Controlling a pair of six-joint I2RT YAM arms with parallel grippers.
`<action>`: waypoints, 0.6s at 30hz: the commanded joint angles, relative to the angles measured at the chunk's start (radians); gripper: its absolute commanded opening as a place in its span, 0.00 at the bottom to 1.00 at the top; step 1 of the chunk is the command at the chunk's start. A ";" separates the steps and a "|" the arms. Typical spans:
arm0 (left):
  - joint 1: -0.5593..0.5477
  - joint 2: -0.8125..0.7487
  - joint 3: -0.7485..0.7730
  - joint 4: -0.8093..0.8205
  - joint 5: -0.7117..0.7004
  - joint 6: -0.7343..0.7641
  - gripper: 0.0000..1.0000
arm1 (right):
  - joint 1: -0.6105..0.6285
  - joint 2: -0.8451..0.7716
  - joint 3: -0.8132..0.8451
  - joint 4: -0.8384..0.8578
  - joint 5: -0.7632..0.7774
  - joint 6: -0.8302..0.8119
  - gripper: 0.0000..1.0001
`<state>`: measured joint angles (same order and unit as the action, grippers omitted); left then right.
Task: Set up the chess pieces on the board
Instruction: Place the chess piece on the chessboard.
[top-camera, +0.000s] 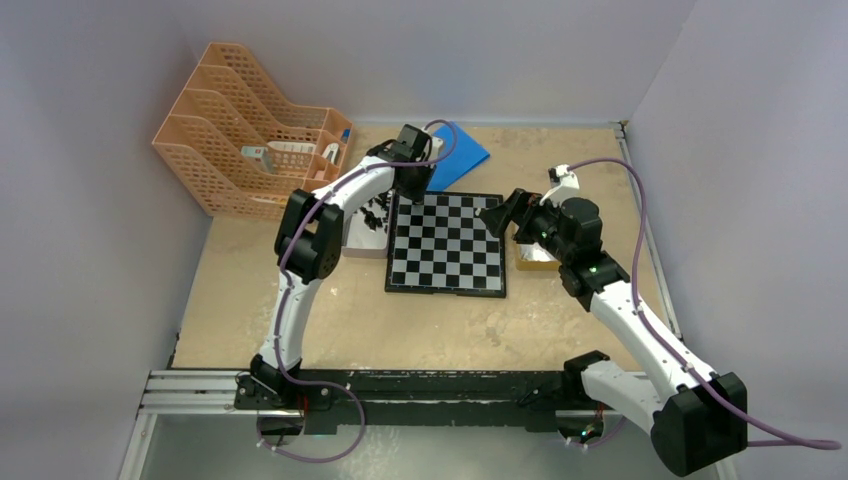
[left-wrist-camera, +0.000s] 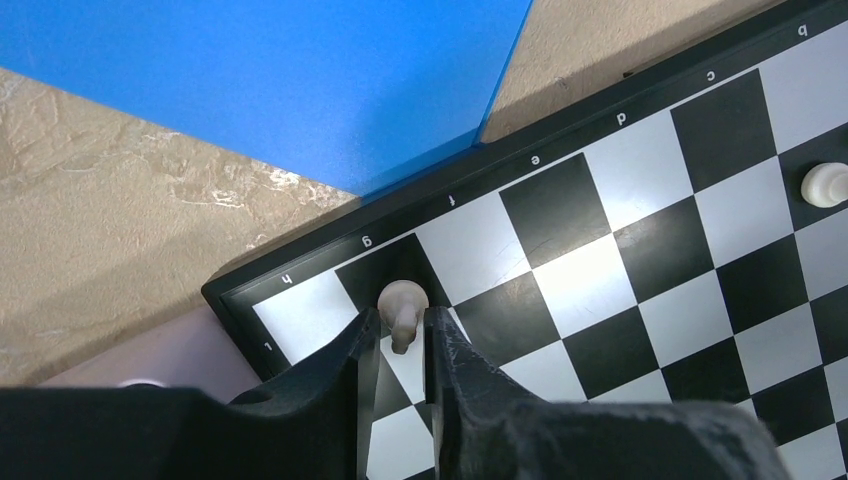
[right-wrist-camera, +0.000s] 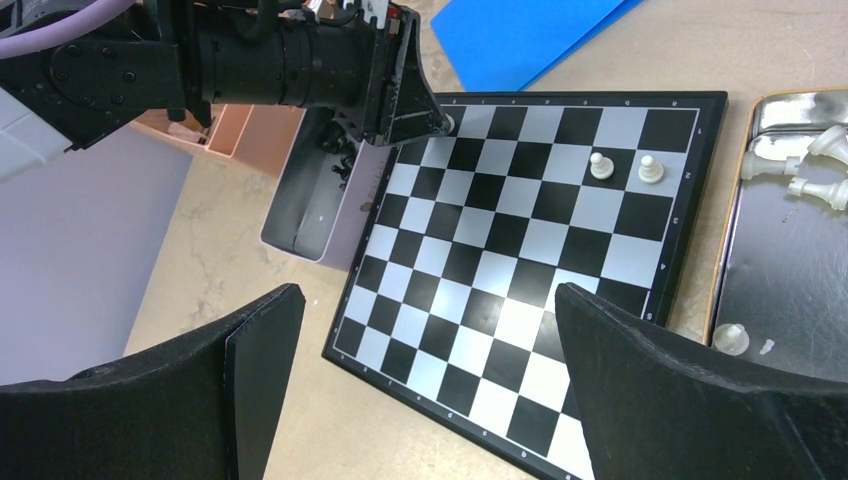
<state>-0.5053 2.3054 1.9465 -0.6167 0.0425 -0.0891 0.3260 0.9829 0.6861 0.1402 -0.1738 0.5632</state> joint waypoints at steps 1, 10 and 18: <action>0.005 -0.007 0.047 0.012 -0.005 0.012 0.24 | 0.000 0.002 0.040 0.033 0.010 -0.017 0.98; 0.005 -0.024 0.052 0.023 0.003 0.016 0.27 | 0.000 0.002 0.039 0.033 0.006 -0.014 0.98; 0.005 -0.095 0.034 0.026 0.048 0.005 0.30 | 0.000 -0.003 0.043 0.025 0.024 -0.016 0.98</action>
<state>-0.5053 2.3039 1.9572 -0.6163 0.0502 -0.0853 0.3260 0.9836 0.6861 0.1402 -0.1738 0.5636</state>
